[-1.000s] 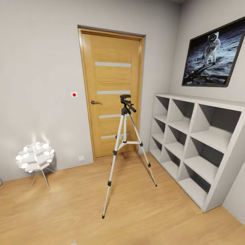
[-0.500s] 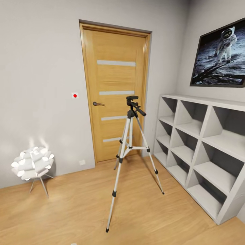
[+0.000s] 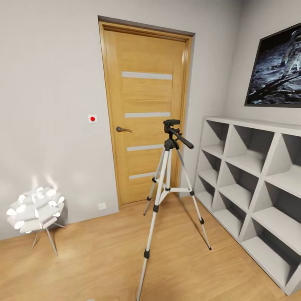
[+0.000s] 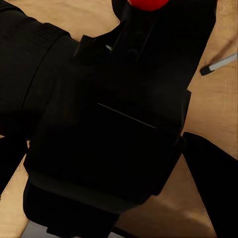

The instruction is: Attach the digital camera to the camera tripod in the bedroom.

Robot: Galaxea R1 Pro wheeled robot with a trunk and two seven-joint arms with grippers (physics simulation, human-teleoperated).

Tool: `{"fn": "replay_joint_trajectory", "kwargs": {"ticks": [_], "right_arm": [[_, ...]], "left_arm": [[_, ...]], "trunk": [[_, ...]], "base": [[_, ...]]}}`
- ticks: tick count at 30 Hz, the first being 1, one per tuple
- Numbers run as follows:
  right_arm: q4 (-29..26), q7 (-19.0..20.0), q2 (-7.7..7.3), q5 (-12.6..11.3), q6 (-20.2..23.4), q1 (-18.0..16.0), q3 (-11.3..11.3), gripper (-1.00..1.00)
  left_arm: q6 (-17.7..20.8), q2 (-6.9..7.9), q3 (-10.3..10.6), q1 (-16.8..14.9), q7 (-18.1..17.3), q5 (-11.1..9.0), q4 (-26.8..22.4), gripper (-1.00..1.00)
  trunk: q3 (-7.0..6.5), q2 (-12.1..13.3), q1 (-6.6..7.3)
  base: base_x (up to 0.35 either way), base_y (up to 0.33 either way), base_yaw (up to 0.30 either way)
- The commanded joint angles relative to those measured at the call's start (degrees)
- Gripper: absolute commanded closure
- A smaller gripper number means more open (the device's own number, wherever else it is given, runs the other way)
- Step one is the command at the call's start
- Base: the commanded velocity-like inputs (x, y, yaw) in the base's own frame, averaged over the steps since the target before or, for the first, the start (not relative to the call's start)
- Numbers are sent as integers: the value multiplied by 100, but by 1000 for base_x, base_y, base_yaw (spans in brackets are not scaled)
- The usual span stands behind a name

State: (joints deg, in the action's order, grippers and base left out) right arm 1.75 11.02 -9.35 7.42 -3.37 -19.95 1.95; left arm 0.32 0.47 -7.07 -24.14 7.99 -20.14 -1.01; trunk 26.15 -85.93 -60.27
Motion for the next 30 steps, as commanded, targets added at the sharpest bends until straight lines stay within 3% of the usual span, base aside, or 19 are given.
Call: {"fn": "replay_joint_trajectory", "kwargs": {"ticks": [1,15,30], "right_arm": [[18,6,-4,40,-38,-9,16,-100],[18,-21,5,40,-110,-9,14,-100],[18,-21,21,40,-111,-9,12,-100]], "left_arm": [[3,-2,-41,-3,10,9,-4,100],[3,-20,-40,-3,10,79,-4,100],[2,-21,-40,-3,9,79,-8,100]], "trunk": [[6,-3,-3],[6,-3,-3],[6,-3,-3]], "base": [[315,140,0],[290,196,-13],[209,306,-232]]}}
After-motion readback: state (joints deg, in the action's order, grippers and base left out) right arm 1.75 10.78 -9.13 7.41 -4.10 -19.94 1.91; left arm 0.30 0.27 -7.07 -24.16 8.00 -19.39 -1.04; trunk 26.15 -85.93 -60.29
